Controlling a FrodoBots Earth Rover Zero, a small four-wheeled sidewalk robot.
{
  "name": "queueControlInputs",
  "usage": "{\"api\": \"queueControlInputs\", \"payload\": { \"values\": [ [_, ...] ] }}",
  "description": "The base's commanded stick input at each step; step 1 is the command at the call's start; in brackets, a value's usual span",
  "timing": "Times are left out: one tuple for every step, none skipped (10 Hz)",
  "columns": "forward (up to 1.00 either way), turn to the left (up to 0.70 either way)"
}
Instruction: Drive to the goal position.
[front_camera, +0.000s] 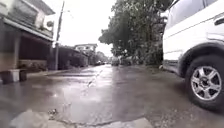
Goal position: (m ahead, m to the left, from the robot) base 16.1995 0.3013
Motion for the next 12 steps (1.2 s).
{"api": "queueControlInputs", "payload": {
  "values": [
    [1.0,0.0],
    [1.0,0.0],
    [1.0,0.0],
    [1.0,0.0],
    [1.0,0.0],
    [1.0,0.0],
    [1.0,0.0],
    [1.0,0.0],
    [1.0,0.27],
    [1.0,0.04],
    [1.0,0.0],
    [1.0,0.0]
  ]
}}
